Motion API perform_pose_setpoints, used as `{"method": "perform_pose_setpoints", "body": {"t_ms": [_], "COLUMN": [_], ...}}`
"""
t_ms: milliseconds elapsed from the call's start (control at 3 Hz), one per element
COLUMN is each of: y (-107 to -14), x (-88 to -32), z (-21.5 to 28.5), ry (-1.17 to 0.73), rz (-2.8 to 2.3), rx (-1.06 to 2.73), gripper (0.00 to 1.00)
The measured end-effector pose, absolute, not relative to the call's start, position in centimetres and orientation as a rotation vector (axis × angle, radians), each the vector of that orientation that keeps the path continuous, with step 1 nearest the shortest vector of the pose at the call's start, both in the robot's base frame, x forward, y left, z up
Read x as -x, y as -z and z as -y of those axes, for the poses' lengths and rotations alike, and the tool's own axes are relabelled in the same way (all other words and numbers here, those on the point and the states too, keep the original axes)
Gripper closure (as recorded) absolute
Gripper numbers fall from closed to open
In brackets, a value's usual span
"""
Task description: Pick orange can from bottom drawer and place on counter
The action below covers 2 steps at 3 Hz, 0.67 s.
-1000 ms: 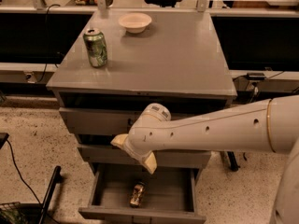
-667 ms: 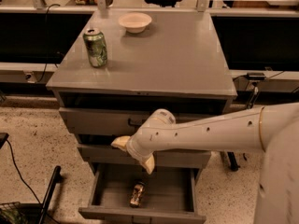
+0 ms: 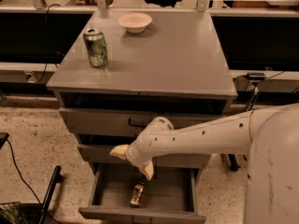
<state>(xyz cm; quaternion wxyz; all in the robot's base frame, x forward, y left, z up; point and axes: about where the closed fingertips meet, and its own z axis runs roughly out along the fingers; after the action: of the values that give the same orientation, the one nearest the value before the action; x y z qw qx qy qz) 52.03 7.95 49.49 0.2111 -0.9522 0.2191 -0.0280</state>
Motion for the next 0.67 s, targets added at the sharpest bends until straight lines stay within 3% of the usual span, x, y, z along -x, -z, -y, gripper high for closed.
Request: {"method": "perform_pose_setpoints", "body": {"t_ms": [667], "y": [-41.8], "x": [-51.1], "z": [-8.0], "ry": [0.085], "rz": [-0.606], "rx": [2.709], "gripper": [0.00]}}
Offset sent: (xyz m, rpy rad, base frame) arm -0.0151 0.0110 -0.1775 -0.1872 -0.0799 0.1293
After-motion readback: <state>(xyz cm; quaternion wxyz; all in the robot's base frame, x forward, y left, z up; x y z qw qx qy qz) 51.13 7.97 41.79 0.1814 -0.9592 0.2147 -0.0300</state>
